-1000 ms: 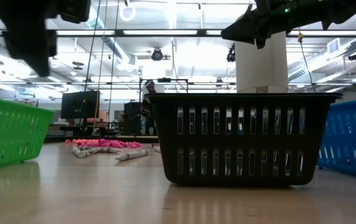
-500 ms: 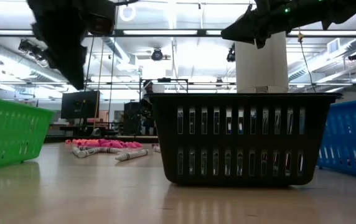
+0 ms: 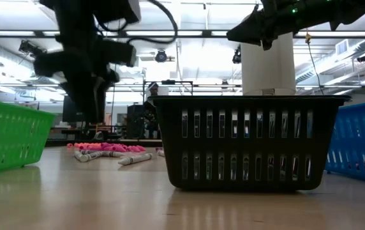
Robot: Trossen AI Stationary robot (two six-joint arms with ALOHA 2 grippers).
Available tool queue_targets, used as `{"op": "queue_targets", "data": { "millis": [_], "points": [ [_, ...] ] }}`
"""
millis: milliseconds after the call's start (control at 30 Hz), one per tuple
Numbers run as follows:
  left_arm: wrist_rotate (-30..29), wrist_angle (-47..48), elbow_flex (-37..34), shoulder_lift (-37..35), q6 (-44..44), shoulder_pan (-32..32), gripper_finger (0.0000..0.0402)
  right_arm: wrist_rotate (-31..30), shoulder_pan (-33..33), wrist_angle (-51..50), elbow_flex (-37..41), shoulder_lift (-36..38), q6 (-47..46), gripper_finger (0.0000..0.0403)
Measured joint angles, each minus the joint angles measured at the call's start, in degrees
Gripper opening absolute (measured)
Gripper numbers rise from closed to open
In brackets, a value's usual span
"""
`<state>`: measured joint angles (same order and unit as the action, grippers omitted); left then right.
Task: Sort crayons
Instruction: Put the white crayon into the green bin
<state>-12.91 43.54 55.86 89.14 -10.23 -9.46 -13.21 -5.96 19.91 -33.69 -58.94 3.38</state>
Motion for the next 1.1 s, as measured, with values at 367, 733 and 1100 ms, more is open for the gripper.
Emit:
{"op": "queue_targets", "data": {
  "millis": [367,733,1100],
  "points": [
    [-0.6,-0.9,0.0,4.9,12.8,2.3,0.013,0.0,1.1,-2.2,0.0,0.0,-0.7,0.0087],
    [3.1,-1.5,-0.1,7.5,15.7,4.0,0.013,-0.7,2.3,-2.1,0.0,0.0,-0.8,0.0087],
    [4.5,-3.4,-0.6,7.8,16.5,4.9,0.0114,-0.7,2.3,-2.0,0.0,0.0,-0.8,0.0087]
  ]
}}
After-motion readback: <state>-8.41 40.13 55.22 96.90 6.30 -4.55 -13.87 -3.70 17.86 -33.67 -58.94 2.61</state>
